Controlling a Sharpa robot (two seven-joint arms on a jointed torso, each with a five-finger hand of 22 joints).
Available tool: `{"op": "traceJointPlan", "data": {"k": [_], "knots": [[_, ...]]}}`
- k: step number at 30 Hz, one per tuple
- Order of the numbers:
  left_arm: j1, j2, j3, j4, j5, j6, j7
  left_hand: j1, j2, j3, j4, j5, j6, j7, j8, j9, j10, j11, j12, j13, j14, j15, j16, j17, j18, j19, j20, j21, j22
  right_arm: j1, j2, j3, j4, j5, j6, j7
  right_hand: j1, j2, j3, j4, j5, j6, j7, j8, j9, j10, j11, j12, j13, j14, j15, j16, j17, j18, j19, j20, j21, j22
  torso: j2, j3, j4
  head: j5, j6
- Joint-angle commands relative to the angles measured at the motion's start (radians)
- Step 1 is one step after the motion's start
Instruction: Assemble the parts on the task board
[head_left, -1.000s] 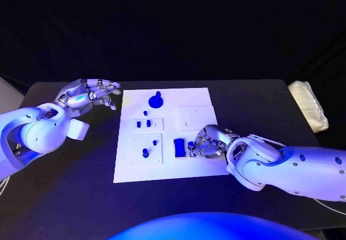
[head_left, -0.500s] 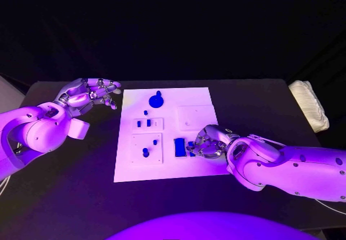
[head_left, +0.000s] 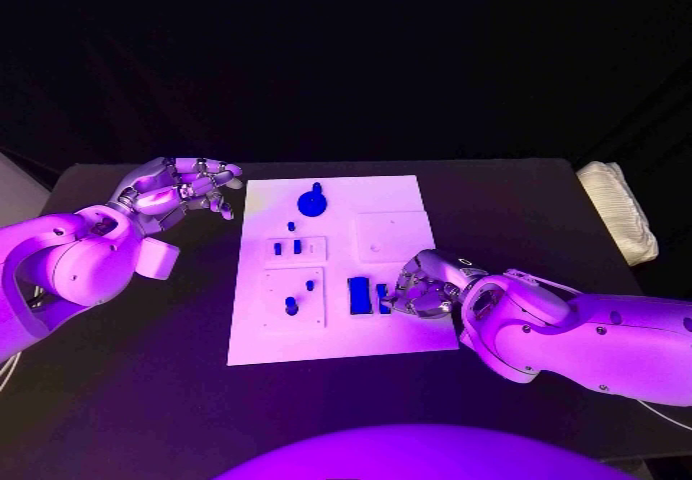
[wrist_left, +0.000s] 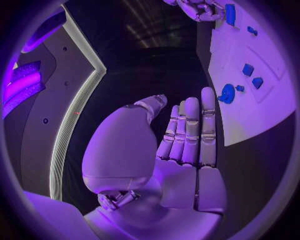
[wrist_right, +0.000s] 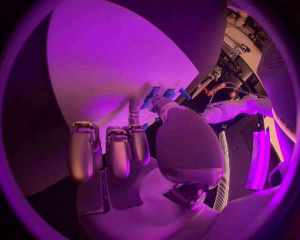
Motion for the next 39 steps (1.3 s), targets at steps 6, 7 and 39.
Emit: {"op": "traceJointPlan", "data": {"k": [6, 7, 39], "knots": [[0.000, 0.004, 0.000, -0.001, 0.003, 0.022, 0.004, 0.000, 0.009, 0.002, 0.006, 0.007, -0.003, 0.001, 0.005, -0.001, -0.007, 0.001, 0.007, -0.002, -0.010, 0.000, 0.007, 0.001, 0.014, 0.000, 0.005, -0.005, -0.001, -0.001, 0.005, 0.000, -0.008, -0.028, 0.012, 0.010, 0.134, 0.007, 0.017, -0.055, -0.061, -0.003, -0.005, -0.006, -0.011, 0.067, -0.009, -0.006, 0.213, 0.104, -0.009, 0.004, 0.263, -0.016, 0.078, -0.005, -0.008, 0.222, 0.001, -0.0006, 0.0010, -0.004, -0.002], [0.000, 0.004, 0.000, -0.001, 0.003, 0.022, 0.004, 0.000, 0.009, 0.002, 0.006, 0.007, -0.003, 0.001, 0.005, -0.001, -0.007, 0.001, 0.007, -0.002, -0.010, 0.000, 0.007, 0.001, 0.014, 0.000, 0.005, -0.005, -0.001, -0.001, 0.006, 0.000, -0.009, -0.032, 0.010, 0.008, 0.146, 0.013, 0.027, -0.059, -0.056, -0.001, -0.006, -0.008, -0.013, 0.068, -0.010, -0.005, 0.213, 0.104, -0.010, 0.004, 0.263, -0.016, 0.078, -0.005, -0.009, 0.222, 0.001, -0.0011, 0.0012, -0.004, -0.002], [-0.020, 0.070, -0.001, -0.084, 0.063, 0.007, 0.058, 0.004, 0.000, -0.008, 0.028, 0.004, -0.016, 0.004, 0.011, -0.005, -0.016, 0.008, 0.010, -0.008, -0.091, 0.012, -0.092, -0.040, 0.012, -0.054, 0.018, -0.090, -0.048, 0.086, 0.029, 0.011, -0.196, 0.891, -0.017, 0.703, 0.209, 0.036, -0.064, 0.019, 0.084, -0.223, 0.104, -0.093, -0.044, -0.414, 0.091, -0.862, -0.221, -0.189, 0.079, -0.594, -0.310, 0.137, -0.214, 0.076, -1.147, -0.213, -0.050, -0.0139, -0.0032, -0.001, 0.082]]}}
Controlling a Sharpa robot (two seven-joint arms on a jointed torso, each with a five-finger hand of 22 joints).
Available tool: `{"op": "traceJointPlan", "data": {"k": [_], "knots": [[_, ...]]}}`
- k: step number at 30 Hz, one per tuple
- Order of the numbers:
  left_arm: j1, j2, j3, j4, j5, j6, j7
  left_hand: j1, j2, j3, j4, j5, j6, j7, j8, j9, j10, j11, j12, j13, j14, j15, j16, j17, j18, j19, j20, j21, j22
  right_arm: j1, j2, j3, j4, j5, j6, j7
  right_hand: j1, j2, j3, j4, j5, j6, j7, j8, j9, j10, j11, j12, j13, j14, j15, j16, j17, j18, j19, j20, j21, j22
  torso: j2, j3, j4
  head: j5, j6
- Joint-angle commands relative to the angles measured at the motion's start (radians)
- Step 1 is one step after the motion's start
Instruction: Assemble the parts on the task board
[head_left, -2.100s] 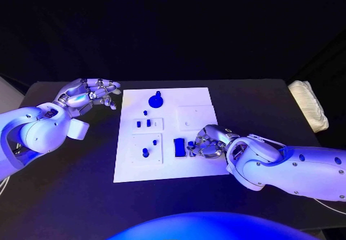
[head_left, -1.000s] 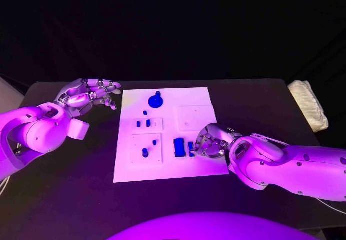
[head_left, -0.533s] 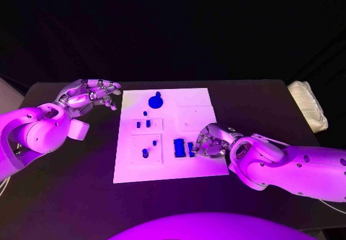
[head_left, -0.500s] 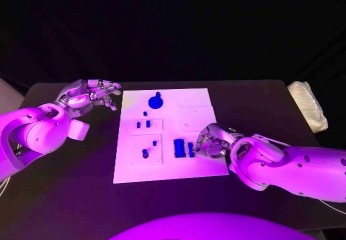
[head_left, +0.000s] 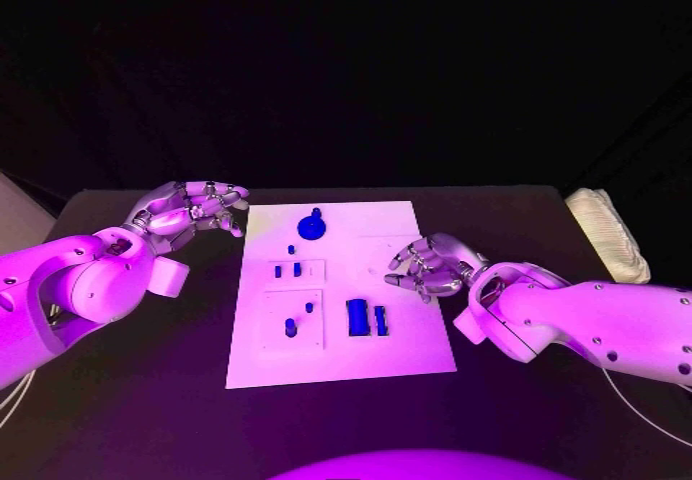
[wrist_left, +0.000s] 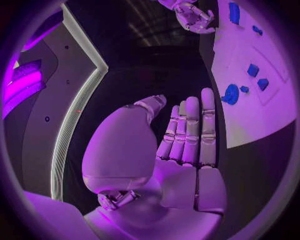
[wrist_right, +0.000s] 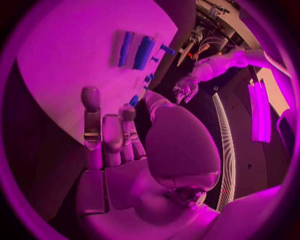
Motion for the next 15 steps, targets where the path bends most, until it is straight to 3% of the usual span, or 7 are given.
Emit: {"op": "traceJointPlan", "data": {"k": [1, 3, 6, 7, 8, 13, 15], "knots": [[-0.007, 0.024, 0.000, -0.032, 0.044, -0.004, 0.057, 0.008, 0.000, 0.001, 0.011, 0.004, -0.010, 0.001, 0.008, -0.002, -0.007, 0.001, 0.003, -0.006, -0.038, 0.007, -0.069, -0.031, 0.012, -0.028, 0.007, -0.053, -0.030, 0.020, 0.036, 0.008, -0.095, 0.334, 0.063, 0.289, 0.049, 0.003, 0.048, -0.005, -0.035, -0.025, 0.010, -0.003, -0.004, -0.081, 0.009, -0.128, -0.118, -0.130, 0.012, -0.277, -0.216, 0.012, -0.043, 0.015, -0.137, -0.106, -0.026, -0.0068, -0.0021, 0.005, 0.029], [-0.011, 0.045, 0.000, -0.061, 0.058, -0.013, 0.082, 0.016, -0.006, 0.001, 0.016, 0.001, -0.012, 0.001, 0.015, -0.002, -0.004, 0.005, -0.019, -0.022, -0.054, 0.015, -0.159, -0.074, 0.012, -0.045, 0.018, -0.113, -0.067, 0.030, 0.068, 0.017, -0.170, 0.395, 0.082, 0.336, 0.070, -0.011, 0.094, 0.001, -0.039, -0.037, 0.017, -0.007, -0.011, -0.086, 0.020, -0.222, -0.249, -0.171, 0.026, -0.396, -0.272, 0.013, -0.069, 0.028, -0.218, -0.200, -0.032, -0.0084, -0.0006, 0.007, 0.042], [-0.017, 0.072, 0.000, -0.102, 0.077, -0.024, 0.117, 0.029, -0.013, 0.007, 0.020, -0.002, -0.013, -0.007, 0.026, -0.002, 0.016, 0.012, -0.080, -0.063, -0.054, 0.028, -0.317, -0.140, 0.012, -0.059, 0.034, -0.208, -0.127, 0.039, 0.121, 0.030, -0.281, 0.465, 0.113, 0.390, 0.084, -0.036, 0.169, -0.003, -0.049, -0.034, 0.026, -0.022, -0.028, -0.072, 0.036, -0.364, -0.487, -0.211, 0.048, -0.563, -0.337, 0.011, -0.103, 0.051, -0.298, -0.359, -0.038, -0.0069, -0.0029, 0.016, 0.068], [-0.019, 0.083, 0.000, -0.119, 0.085, -0.027, 0.129, 0.029, -0.016, 0.008, 0.025, -0.007, -0.018, -0.012, 0.024, -0.004, 0.029, 0.016, -0.110, -0.080, -0.048, 0.035, -0.381, -0.162, 0.012, -0.061, 0.042, -0.247, -0.153, 0.042, 0.141, 0.034, -0.320, 0.485, 0.126, 0.406, 0.087, -0.042, 0.205, -0.011, -0.058, -0.030, 0.039, -0.039, -0.039, -0.063, 0.053, -0.428, -0.589, -0.262, 0.070, -0.655, -0.386, 0.008, -0.176, 0.074, -0.299, -0.437, -0.041, -0.0063, -0.0036, 0.018, 0.073], [-0.021, 0.095, 0.001, -0.136, 0.092, -0.029, 0.140, 0.033, -0.017, 0.013, 0.027, -0.010, -0.024, -0.023, 0.016, -0.009, 0.042, 0.021, -0.141, -0.096, -0.050, 0.044, -0.443, -0.178, 0.011, -0.069, 0.051, -0.289, -0.180, 0.043, 0.160, 0.038, -0.358, 0.504, 0.139, 0.421, 0.085, -0.038, 0.227, -0.017, -0.065, -0.025, 0.038, -0.049, -0.045, -0.040, 0.064, -0.453, -0.647, -0.260, 0.074, -0.696, -0.415, 0.014, -0.195, 0.084, -0.291, -0.484, -0.044, -0.0059, -0.0030, 0.018, 0.080], [-0.030, 0.149, 0.001, -0.216, 0.124, -0.047, 0.184, 0.039, -0.020, 0.017, 0.032, -0.017, -0.027, -0.036, -0.016, -0.042, 0.085, 0.041, -0.296, -0.112, -0.068, 0.076, -0.660, -0.221, 0.013, -0.098, 0.099, -0.481, -0.304, 0.047, 0.241, 0.053, -0.505, 0.569, 0.187, 0.474, 0.049, -0.042, 0.273, -0.076, -0.079, -0.014, 0.051, -0.111, -0.067, -0.025, 0.083, -0.566, -0.893, -0.293, 0.113, -0.891, -0.560, 0.013, -0.266, 0.129, -0.299, -0.742, -0.053, -0.0030, 0.0022, 0.021, 0.121], [-0.031, 0.163, 0.001, -0.238, 0.133, -0.056, 0.194, 0.042, -0.017, 0.014, 0.029, -0.016, -0.020, -0.034, -0.023, -0.052, 0.094, 0.042, -0.338, -0.112, -0.079, 0.083, -0.713, -0.230, 0.013, -0.102, 0.109, -0.530, -0.336, 0.048, 0.259, 0.057, -0.535, 0.582, 0.198, 0.483, 0.038, -0.037, 0.275, -0.092, -0.079, -0.009, 0.053, -0.125, -0.070, -0.022, 0.083, -0.580, -0.942, -0.288, 0.119, -0.920, -0.590, 0.015, -0.265, 0.131, -0.298, -0.799, -0.052, -0.0014, 0.0038, 0.022, 0.134]]}}
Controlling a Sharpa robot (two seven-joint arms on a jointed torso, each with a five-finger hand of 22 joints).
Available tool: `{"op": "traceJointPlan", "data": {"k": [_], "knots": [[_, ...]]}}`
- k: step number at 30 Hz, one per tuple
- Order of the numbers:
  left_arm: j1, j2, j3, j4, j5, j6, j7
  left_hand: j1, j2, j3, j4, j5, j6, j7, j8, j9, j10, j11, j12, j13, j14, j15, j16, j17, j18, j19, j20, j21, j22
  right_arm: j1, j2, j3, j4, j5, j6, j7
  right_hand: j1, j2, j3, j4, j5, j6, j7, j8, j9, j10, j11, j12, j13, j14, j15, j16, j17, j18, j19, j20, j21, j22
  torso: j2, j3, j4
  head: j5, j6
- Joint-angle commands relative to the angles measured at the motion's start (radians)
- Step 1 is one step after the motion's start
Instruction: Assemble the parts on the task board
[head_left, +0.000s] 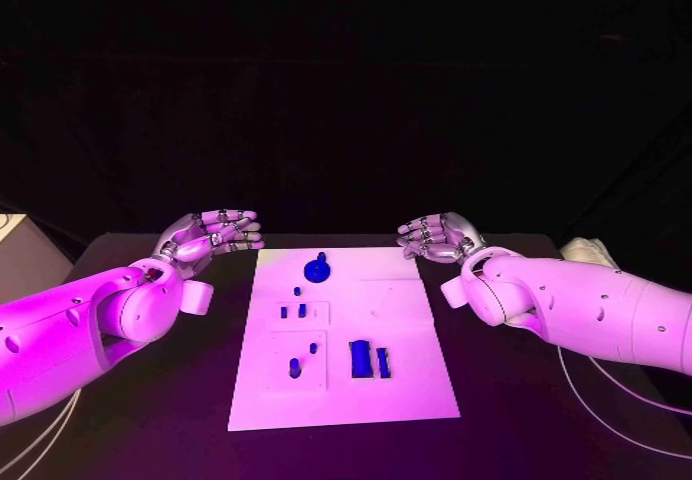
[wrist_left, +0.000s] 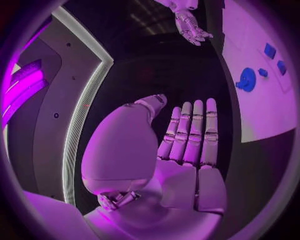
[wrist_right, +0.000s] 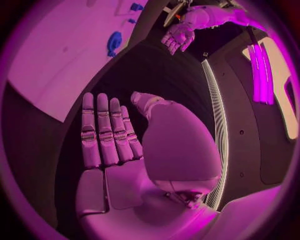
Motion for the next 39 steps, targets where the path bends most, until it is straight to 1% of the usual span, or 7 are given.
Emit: {"op": "traceJointPlan", "data": {"k": [1, 2, 3, 8, 9, 11, 39], "knots": [[0.000, 0.005, 0.000, -0.007, 0.003, -0.002, 0.005, -0.418, 0.201, -0.461, -0.214, -0.240, -0.802, -0.158, -0.267, -0.323, -0.985, -0.173, -0.234, -0.065, -0.866, -0.138, -0.373, -0.320, -0.169, -0.854, -0.258, -0.266, -0.155, 0.000, 0.006, 0.001, -0.011, 0.009, 0.005, 0.007, -0.414, 0.233, -0.521, -0.194, -0.177, -0.856, -0.184, -0.277, -0.311, -0.324, -0.139, -0.115, -0.256, -0.312, -0.096, -0.210, -0.541, -0.170, -0.307, -0.215, -0.067, -0.409, -0.001, 0.0000, 0.0002, 0.001, 0.004], [-0.001, 0.005, 0.000, -0.006, 0.003, -0.004, 0.005, -0.431, 0.201, -0.461, -0.214, -0.240, -0.802, -0.158, -0.267, -0.323, -0.985, -0.173, -0.234, -0.065, -0.866, -0.138, -0.373, -0.320, -0.169, -0.854, -0.258, -0.266, -0.155, -0.001, 0.006, 0.002, -0.009, 0.011, 0.003, 0.008, -0.440, 0.233, -0.521, -0.194, -0.177, -0.856, -0.184, -0.277, -0.311, -0.332, -0.139, -0.115, -0.256, -0.322, -0.096, -0.210, -0.541, -0.170, -1.019, -0.215, -0.067, -0.409, -0.002, 0.0005, -0.0007, 0.002, 0.005], [-0.002, 0.005, 0.001, -0.004, 0.004, -0.008, 0.006, -0.461, 0.201, -0.461, -0.214, -0.240, -0.802, -0.158, -0.267, -0.323, -0.985, -0.173, -0.234, -0.065, -0.866, -0.138, -0.373, -0.320, -0.169, -0.854, -0.258, -0.266, -0.155, -0.002, 0.006, 0.004, -0.005, 0.016, -0.001, 0.010, -0.473, 0.233, -0.521, -0.194, -0.177, -0.856, -0.184, -0.277, -0.311, -0.357, -0.139, -0.115, -0.256, -1.045, -0.096, -0.210, -0.541, -0.170, -1.019, -0.215, -0.067, -0.409, -0.004, 0.0014, -0.0024, 0.004, 0.006], [-0.013, 0.004, 0.004, 0.021, 0.007, -0.058, 0.012, -0.625, 0.201, -0.461, -0.214, -0.240, -0.802, -0.158, -0.267, -0.323, -0.985, -0.173, -0.234, -0.065, -0.866, -0.138, -0.373, -0.320, -0.169, -0.854, -0.258, -0.266, -0.155, -0.024, 0.005, 0.025, 0.044, 0.066, -0.042, 0.035, -0.627, 0.233, -0.521, -0.194, -0.177, -0.856, -0.184, -0.277, -0.311, -1.081, -0.139, -0.115, -0.256, -1.045, -0.096, -0.210, -0.541, -0.170, -1.019, -0.215, -0.067, -0.409, -0.029, 0.0121, -0.0223, 0.028, 0.021], [-0.018, 0.004, 0.005, 0.033, 0.009, -0.082, 0.015, -0.672, 0.201, -0.461, -0.214, -0.240, -0.802, -0.158, -0.267, -0.323, -0.985, -0.173, -0.234, -0.065, -0.866, -0.138, -0.373, -0.320, -0.169, -0.854, -0.258, -0.266, -0.155, -0.035, 0.005, 0.035, 0.068, 0.090, -0.062, 0.047, -1.364, 0.233, -0.521, -0.194, -0.177, -0.856, -0.184, -0.277, -0.311, -1.081, -0.139, -0.115, -0.256, -1.045, -0.096, -0.210, -0.541, -0.170, -1.019, -0.215, -0.067, -0.409, -0.041, 0.0173, -0.0319, 0.040, 0.028], [-0.027, 0.004, 0.008, 0.054, 0.012, -0.123, 0.020, -1.401, 0.201, -0.461, -0.214, -0.240, -0.802, -0.158, -0.267, -0.323, -0.985, -0.173, -0.234, -0.065, -0.866, -0.138, -0.373, -0.320, -0.169, -0.854, -0.258, -0.266, -0.155, -0.053, 0.004, 0.053, 0.107, 0.131, -0.096, 0.067, -1.364, 0.233, -0.521, -0.194, -0.177, -0.856, -0.184, -0.277, -0.311, -1.081, -0.139, -0.115, -0.256, -1.045, -0.096, -0.210, -0.541, -0.170, -1.019, -0.215, -0.067, -0.409, -0.061, 0.0260, -0.0480, 0.060, 0.040], [-0.152, -0.001, 0.043, 0.340, 0.052, -0.688, 0.089, -1.401, 0.201, -0.461, -0.214, -0.240, -0.802, -0.158, -0.267, -0.323, -0.985, -0.173, -0.234, -0.065, -0.866, -0.138, -0.373, -0.320, -0.169, -0.854, -0.258, -0.266, -0.155, -0.149, 0.000, 0.145, 0.320, 0.349, -0.277, 0.175, -1.364, 0.233, -0.521, -0.194, -0.177, -0.856, -0.184, -0.277, -0.311, -1.081, -0.139, -0.115, -0.256, -1.045, -0.096, -0.210, -0.541, -0.170, -1.019, -0.215, -0.067, -0.409, -0.113, 0.0483, -0.0893, 0.110, 0.071]]}}
